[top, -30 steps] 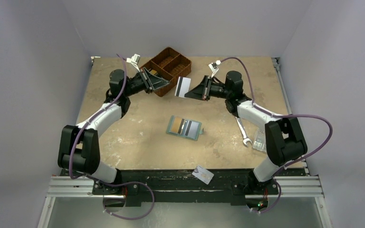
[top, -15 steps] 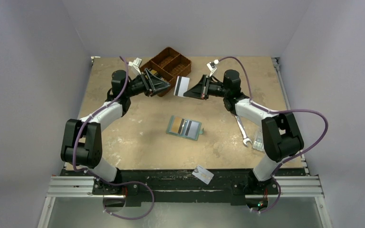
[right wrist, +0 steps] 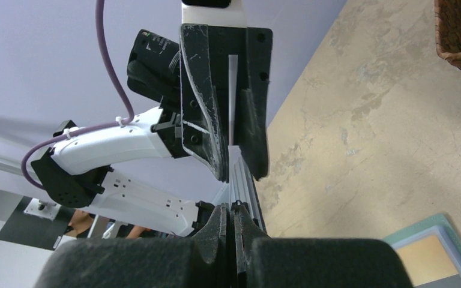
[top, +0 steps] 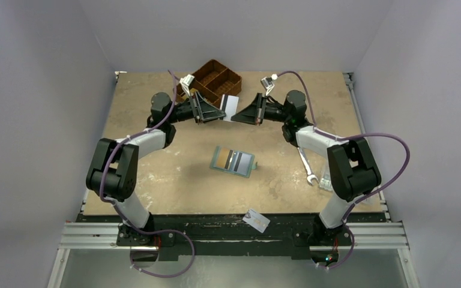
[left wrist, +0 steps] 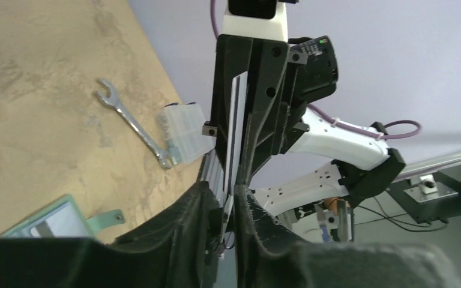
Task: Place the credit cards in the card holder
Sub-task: Place the credit card in the storage box.
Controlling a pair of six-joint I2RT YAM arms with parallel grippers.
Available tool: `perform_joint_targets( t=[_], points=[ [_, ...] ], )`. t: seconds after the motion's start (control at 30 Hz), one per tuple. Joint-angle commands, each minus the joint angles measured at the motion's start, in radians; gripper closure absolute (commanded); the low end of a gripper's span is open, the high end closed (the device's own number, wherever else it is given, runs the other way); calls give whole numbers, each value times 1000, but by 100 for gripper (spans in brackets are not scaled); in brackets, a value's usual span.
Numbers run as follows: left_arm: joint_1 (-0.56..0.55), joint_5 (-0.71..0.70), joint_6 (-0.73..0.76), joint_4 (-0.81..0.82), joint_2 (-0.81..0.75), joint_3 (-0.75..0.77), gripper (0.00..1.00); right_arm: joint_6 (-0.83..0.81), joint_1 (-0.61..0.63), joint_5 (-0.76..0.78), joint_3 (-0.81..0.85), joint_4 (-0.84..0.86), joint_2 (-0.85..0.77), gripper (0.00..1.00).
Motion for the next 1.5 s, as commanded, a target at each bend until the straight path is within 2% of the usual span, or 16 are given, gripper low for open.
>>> perform_joint_targets(
  t=[0.0, 0.1, 0.13, 0.17, 0.2, 0.27, 0.33, 0.4, 0.6, 0.7, 0.8, 0.87, 1.0, 1.1, 1.33, 1.47],
  points=[
    [2, 30, -206, 336, 46, -18, 81, 22, 0, -31, 2, 81, 5, 100],
    [4, 24, -273, 445, 71, -24, 100, -4, 0, -20, 2, 41, 5, 100],
    [7, 14, -253, 415, 68, -24, 100, -34, -2, -7, 9, -14, 1, 100],
    [14, 2, -208, 349, 59, -19, 100, -90, -9, 13, 19, -101, -8, 88],
    [27, -13, -139, 245, 48, -7, 100, -154, -16, 48, 31, -210, -23, 77],
    [68, -66, 74, -74, 26, 65, 100, -339, -27, 151, 73, -485, -53, 55],
    [123, -200, 309, -434, 39, 182, 100, -563, -29, 262, 139, -771, -63, 44],
    [163, -311, 402, -633, 93, 288, 100, -665, -29, 333, 161, -958, -67, 41],
    [201, -541, 422, -841, 342, 576, 100, -811, -28, 440, 59, -1130, -173, 34],
    [203, -552, 406, -917, 449, 692, 100, -840, -19, 468, 0, -1201, -258, 30],
    [202, -548, 377, -932, 500, 737, 100, -855, 9, 497, -54, -1273, -342, 27],
    [203, -574, 376, -957, 513, 748, 89, -842, 39, 515, -93, -1301, -406, 26],
    [202, -640, 397, -1005, 513, 769, 56, -808, 104, 537, -154, -1333, -482, 23],
    [202, -675, 429, -1025, 484, 785, 38, -798, 124, 560, -186, -1365, -524, 22],
    [184, -792, 598, -1204, 315, 805, 34, -732, 176, 573, -206, -1481, -585, 22],
    [115, -779, 686, -1210, 112, 619, 35, -671, 196, 542, -290, -1511, -658, 21]
  ],
)
